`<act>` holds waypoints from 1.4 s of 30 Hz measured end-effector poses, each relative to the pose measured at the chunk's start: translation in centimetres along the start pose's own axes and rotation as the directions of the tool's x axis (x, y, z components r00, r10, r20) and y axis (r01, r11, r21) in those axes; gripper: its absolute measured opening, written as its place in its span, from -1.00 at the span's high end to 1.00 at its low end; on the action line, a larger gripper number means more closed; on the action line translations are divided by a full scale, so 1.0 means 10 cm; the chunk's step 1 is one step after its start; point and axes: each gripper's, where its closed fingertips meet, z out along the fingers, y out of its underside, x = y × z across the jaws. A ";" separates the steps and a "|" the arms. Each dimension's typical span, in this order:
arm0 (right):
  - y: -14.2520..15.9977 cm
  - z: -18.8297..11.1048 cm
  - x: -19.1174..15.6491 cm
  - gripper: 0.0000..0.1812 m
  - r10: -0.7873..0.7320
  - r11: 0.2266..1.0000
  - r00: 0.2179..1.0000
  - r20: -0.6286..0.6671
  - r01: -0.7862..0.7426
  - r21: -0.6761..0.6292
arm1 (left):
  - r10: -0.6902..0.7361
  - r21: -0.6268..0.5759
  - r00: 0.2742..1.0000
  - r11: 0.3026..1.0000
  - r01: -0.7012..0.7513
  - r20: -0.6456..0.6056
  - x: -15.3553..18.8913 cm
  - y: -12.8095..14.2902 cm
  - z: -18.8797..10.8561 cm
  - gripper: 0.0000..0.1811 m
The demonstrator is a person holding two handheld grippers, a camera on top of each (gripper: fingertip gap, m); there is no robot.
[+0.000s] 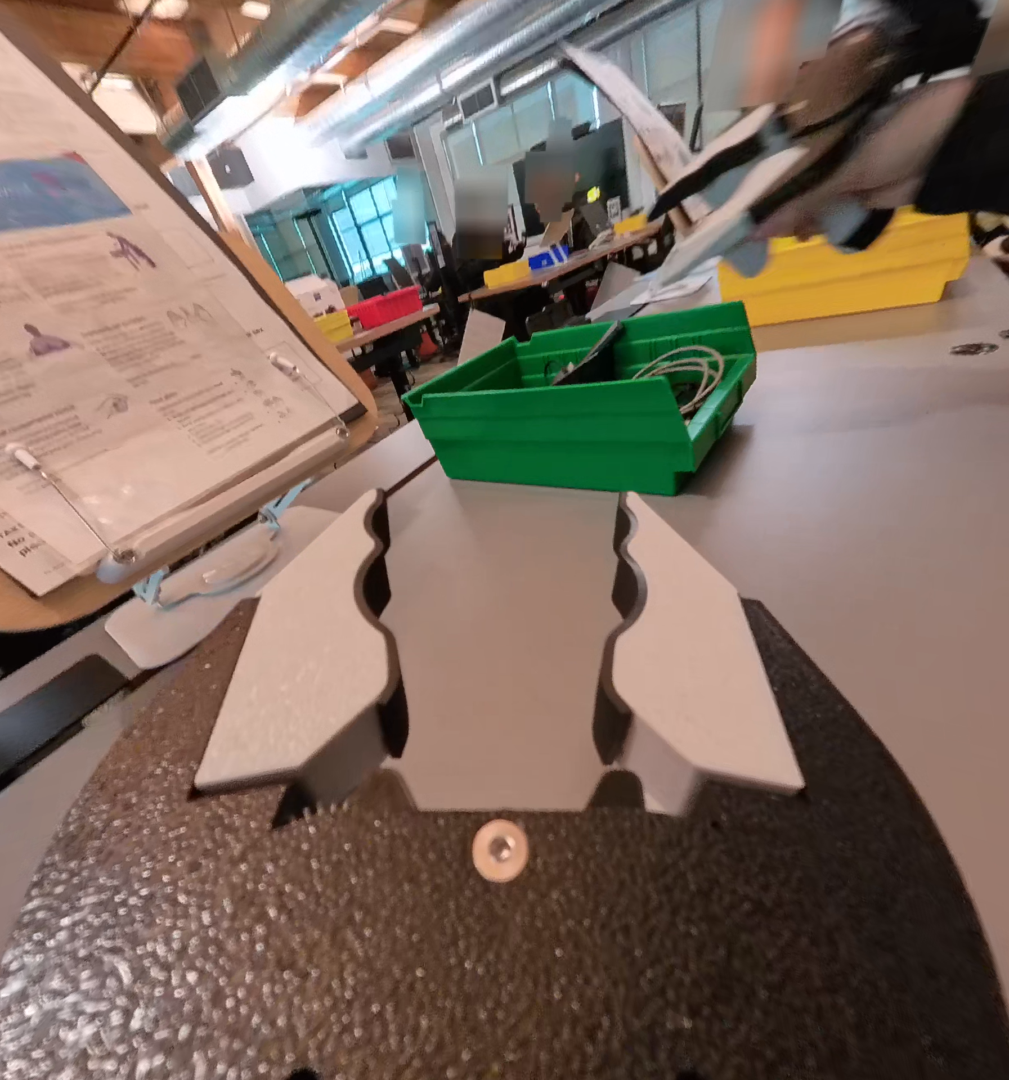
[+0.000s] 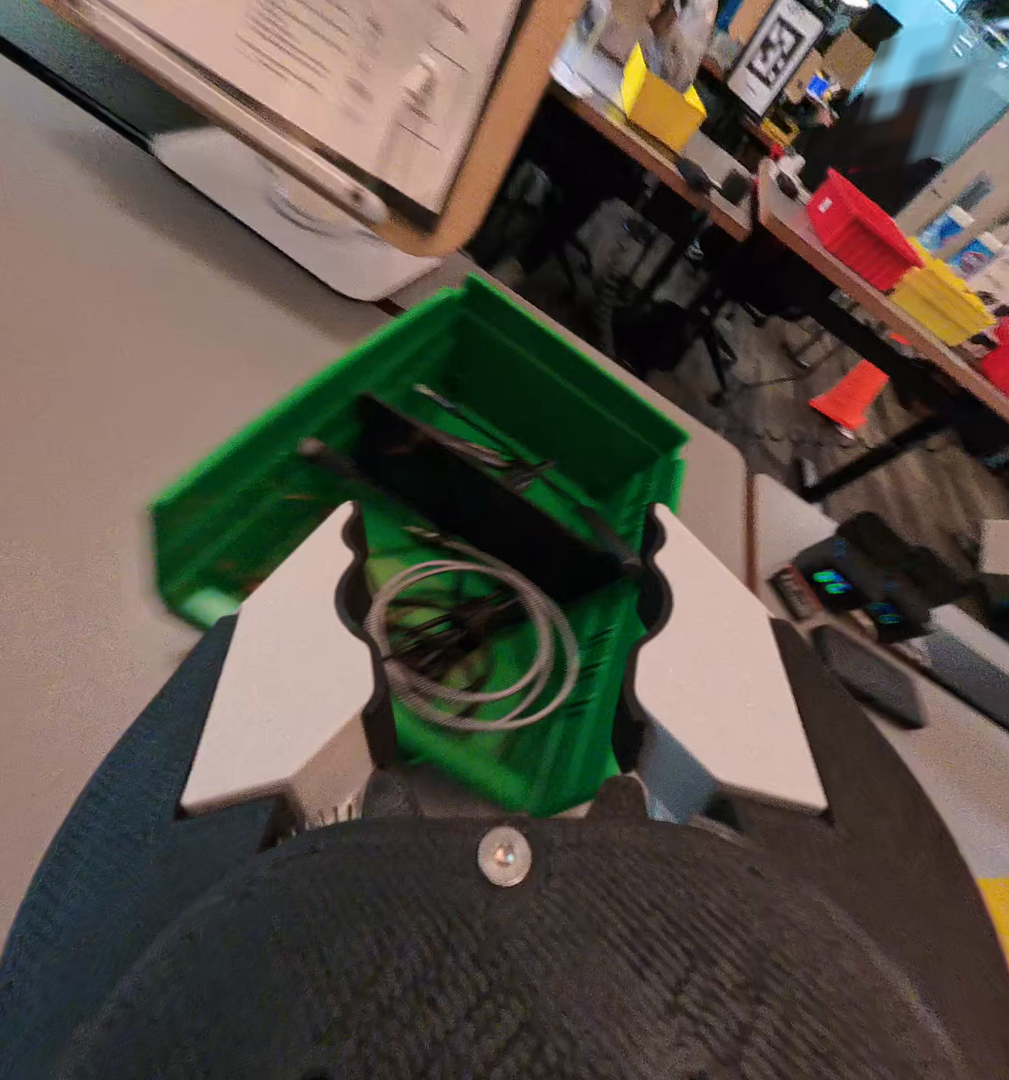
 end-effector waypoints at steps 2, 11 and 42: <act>0.14 -0.29 -0.31 -0.07 0.051 0.997 0.999 0.003 -0.051 0.050 | -0.019 -0.064 1.000 0.998 0.020 0.019 -0.03 0.12 0.03 0.17; 1.25 -0.92 -0.55 -0.19 0.160 0.979 0.977 -0.139 -0.175 -0.102 | -0.173 -0.328 0.980 0.924 0.195 0.095 0.14 0.51 0.42 0.21; 0.45 -1.26 -0.92 -0.23 0.220 0.960 0.967 0.128 -0.238 0.146 | -0.220 -0.756 0.964 0.603 0.253 0.147 0.25 0.94 0.06 0.96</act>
